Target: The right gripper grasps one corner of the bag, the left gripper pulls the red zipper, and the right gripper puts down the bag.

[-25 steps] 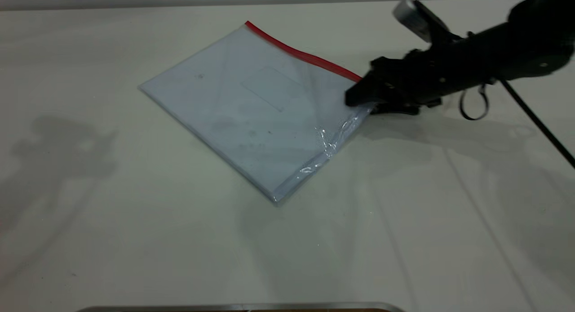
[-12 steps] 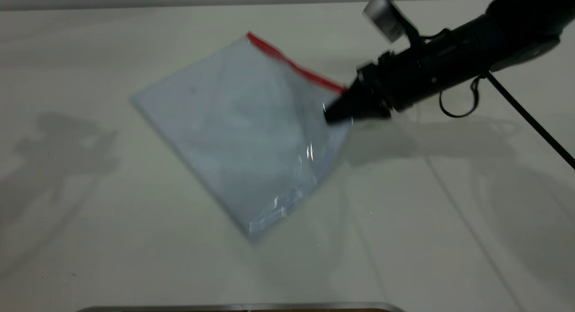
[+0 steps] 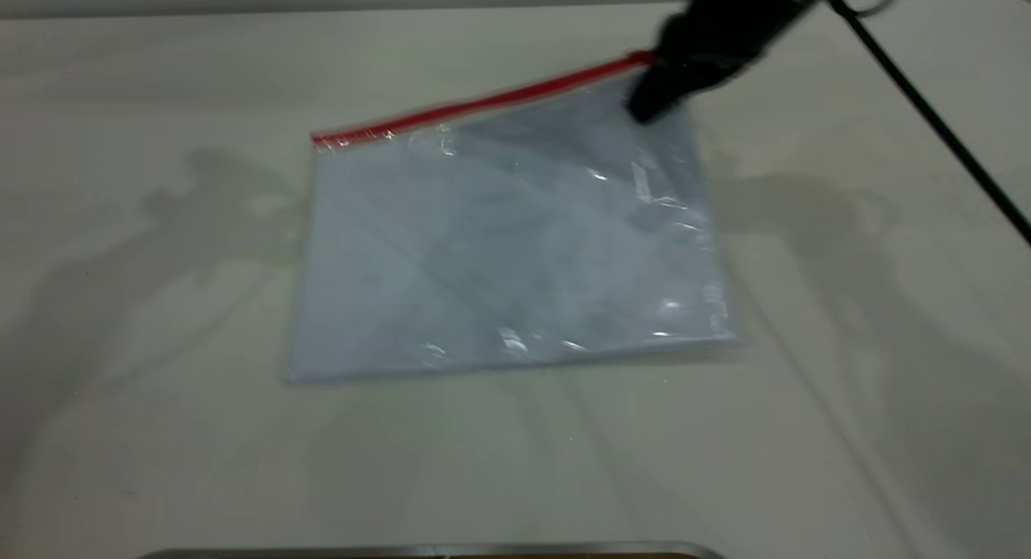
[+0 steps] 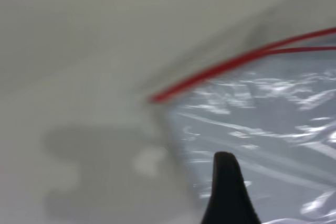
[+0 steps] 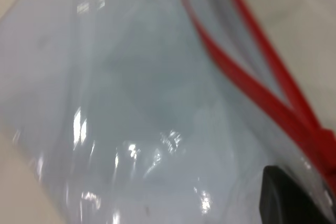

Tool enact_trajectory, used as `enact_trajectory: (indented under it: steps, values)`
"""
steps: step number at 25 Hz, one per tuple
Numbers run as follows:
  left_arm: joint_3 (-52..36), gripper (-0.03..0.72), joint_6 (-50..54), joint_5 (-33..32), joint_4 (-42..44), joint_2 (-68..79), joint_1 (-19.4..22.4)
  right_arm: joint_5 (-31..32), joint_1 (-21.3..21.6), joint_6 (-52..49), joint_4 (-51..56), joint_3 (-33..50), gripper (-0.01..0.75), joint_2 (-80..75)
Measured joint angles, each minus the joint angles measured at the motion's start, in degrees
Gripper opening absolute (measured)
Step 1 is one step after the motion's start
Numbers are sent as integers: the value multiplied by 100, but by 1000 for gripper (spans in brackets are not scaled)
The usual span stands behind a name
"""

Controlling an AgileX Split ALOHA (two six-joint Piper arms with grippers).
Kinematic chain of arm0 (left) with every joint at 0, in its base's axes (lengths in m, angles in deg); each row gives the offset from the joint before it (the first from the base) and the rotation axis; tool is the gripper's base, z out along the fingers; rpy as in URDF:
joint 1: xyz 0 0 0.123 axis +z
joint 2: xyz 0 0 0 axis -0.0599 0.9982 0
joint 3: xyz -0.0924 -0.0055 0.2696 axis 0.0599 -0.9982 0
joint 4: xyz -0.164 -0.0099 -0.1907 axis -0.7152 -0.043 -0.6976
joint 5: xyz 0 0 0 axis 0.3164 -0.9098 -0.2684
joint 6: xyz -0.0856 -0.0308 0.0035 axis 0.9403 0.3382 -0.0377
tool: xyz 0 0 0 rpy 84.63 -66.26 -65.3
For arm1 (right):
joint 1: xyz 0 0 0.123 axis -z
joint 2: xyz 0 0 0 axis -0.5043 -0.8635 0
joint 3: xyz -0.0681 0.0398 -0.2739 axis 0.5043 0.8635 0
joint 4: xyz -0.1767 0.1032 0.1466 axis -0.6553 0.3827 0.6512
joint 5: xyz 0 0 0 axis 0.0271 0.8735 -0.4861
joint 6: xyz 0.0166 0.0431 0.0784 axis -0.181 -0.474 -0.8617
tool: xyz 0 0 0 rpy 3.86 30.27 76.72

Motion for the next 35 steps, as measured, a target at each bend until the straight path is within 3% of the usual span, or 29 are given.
enact_trajectory:
  steps: [5, 14, 20, 30, 35]
  values:
    - [1353, 565, -819, -933, -82, 1225, -410, -142, -465, 82, 78, -6, 33, 1]
    - [3106, 565, -2674, -2859, -1122, 2729, -694, -125, -509, 251, 284, -6, 33, 1]
    - [3516, 565, -3387, -3213, -1807, 3123, -784, 354, -509, 755, 746, -6, 33, 1]
    - [3541, 563, -3589, -3378, -1941, 3259, -988, 752, -509, 1237, 1245, -6, 33, 1]
    - [3545, 484, -3591, -3466, -1999, 3292, -977, 758, -509, 1242, 1234, -6, 33, 1]
